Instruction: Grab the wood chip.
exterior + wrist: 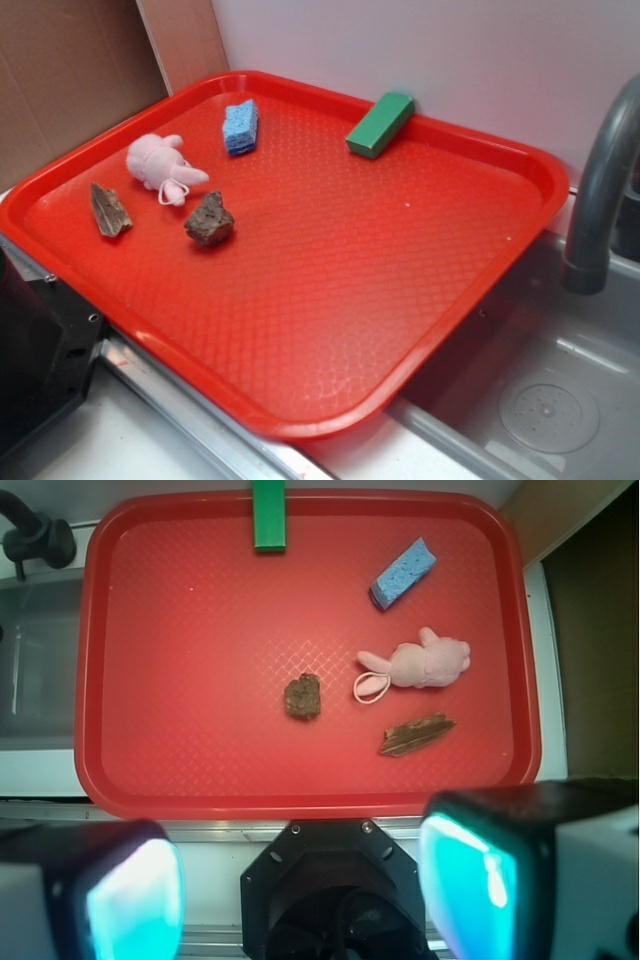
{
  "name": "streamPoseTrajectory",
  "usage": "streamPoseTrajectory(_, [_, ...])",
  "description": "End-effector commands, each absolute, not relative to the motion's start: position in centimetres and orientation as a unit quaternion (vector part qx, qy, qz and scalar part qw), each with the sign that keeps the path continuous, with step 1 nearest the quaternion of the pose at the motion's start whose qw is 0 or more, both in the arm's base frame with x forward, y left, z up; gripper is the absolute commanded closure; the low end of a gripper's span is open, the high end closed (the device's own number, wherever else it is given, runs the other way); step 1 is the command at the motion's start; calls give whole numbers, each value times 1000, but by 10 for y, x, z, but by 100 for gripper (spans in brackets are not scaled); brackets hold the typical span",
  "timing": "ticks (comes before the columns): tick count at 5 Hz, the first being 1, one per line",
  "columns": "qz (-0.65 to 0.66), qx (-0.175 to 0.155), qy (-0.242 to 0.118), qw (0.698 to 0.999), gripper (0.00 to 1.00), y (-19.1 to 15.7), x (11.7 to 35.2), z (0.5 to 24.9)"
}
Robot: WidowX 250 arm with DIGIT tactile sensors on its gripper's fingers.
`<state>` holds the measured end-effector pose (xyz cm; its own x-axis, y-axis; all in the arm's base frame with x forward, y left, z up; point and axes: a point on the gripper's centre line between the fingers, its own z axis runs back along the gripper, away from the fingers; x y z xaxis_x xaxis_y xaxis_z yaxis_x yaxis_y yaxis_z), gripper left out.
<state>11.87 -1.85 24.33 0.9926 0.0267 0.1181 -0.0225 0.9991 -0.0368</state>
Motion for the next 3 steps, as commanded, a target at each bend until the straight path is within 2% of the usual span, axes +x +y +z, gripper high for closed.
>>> streamPoseTrajectory(1, [12,-18,-59,998,0,-18,119,243])
streamPoseTrajectory(2, [137,-4,-21,990,0,32,129,198])
streamPoseTrajectory(3, [225,-3,-82,971,0,66,138,171])
